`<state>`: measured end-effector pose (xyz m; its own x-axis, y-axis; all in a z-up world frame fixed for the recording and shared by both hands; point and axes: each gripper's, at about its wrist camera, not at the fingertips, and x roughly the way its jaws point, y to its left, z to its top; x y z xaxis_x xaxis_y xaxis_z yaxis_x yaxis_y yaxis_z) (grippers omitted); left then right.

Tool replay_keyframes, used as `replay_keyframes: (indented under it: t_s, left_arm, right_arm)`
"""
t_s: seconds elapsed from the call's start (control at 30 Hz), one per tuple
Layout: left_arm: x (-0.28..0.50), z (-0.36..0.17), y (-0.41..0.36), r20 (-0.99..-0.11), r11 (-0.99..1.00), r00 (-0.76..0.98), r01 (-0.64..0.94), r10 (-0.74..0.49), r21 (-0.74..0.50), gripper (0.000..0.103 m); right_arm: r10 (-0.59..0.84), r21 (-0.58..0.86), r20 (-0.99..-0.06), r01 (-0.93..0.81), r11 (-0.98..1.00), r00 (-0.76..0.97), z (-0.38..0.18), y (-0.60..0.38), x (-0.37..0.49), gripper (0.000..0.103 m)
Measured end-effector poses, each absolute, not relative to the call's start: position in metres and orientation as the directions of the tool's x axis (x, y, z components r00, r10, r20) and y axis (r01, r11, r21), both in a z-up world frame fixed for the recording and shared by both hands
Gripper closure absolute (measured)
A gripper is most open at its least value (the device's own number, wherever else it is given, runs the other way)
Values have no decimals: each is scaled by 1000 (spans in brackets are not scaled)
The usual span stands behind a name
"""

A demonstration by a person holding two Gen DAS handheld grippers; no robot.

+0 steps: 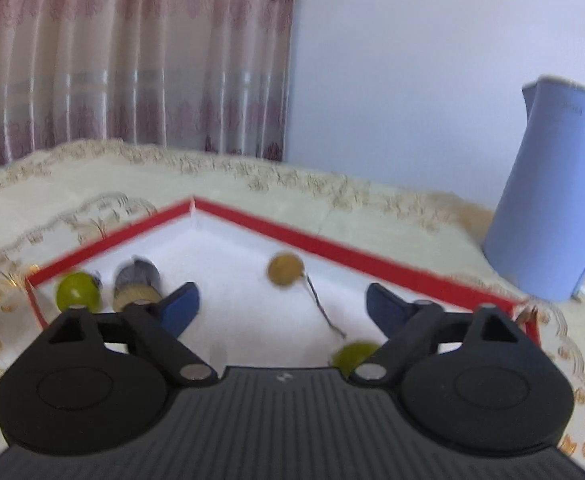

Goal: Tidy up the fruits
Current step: 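Move the left gripper to the dark eggplant piece on the cloth and grasp it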

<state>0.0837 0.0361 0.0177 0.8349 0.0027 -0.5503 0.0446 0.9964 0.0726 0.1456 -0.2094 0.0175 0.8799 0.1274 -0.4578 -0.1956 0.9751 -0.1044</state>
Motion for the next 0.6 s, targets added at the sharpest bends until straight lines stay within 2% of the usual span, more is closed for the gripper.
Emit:
replay_keyframes:
  t_s: [0.13,0.3,0.37,0.43,0.5,0.6]
  left_arm:
    - [74,19,39,-553,995,832,89,-45,53,27]
    - [46,22,35,-559,985,818,174,-139,11,27]
    - [29,22,29,-543,977,823,211,-166,22,27]
    - [11,21,21,-530,969,827,245,-188,39,27]
    - [-3,19,15,-526,961,823,276,-217,35,27]
    - [-21,12,4,-534,945,805,326,-257,36,27]
  right_arm:
    - [137,-136,-471,-226,965,871,17,-215,140,20]
    - [181,-37,-468,-224,974,865,21,-234,127,11]
    - [122,-19,-454,-147,989,882,31,-236,117,11]
    - [114,6,-429,-123,992,896,44,-241,96,6]
    - [142,18,-392,-147,989,909,57,-243,68,0]
    - [180,-21,-349,-200,980,920,70,-243,21,0]
